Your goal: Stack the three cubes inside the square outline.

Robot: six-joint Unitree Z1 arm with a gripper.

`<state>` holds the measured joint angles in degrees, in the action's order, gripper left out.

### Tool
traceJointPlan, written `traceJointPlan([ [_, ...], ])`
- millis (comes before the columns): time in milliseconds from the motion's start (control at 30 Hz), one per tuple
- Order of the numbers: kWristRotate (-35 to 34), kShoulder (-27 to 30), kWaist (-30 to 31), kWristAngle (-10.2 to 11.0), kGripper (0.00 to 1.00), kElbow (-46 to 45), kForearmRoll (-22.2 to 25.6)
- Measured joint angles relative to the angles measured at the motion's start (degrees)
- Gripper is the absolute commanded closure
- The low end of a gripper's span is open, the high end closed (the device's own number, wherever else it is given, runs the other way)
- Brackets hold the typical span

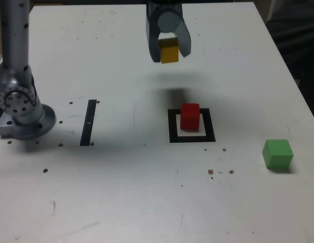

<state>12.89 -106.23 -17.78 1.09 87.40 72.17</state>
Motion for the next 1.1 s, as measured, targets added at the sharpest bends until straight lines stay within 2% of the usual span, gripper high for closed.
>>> traceJointPlan([
  [533, -6.1, 1.1, 12.8, -0.1, 0.71, -2.7, -1.2],
  [1100, -7.3, -0.2, 18.0, -1.3, 0.71, -2.6, -3.9],
])
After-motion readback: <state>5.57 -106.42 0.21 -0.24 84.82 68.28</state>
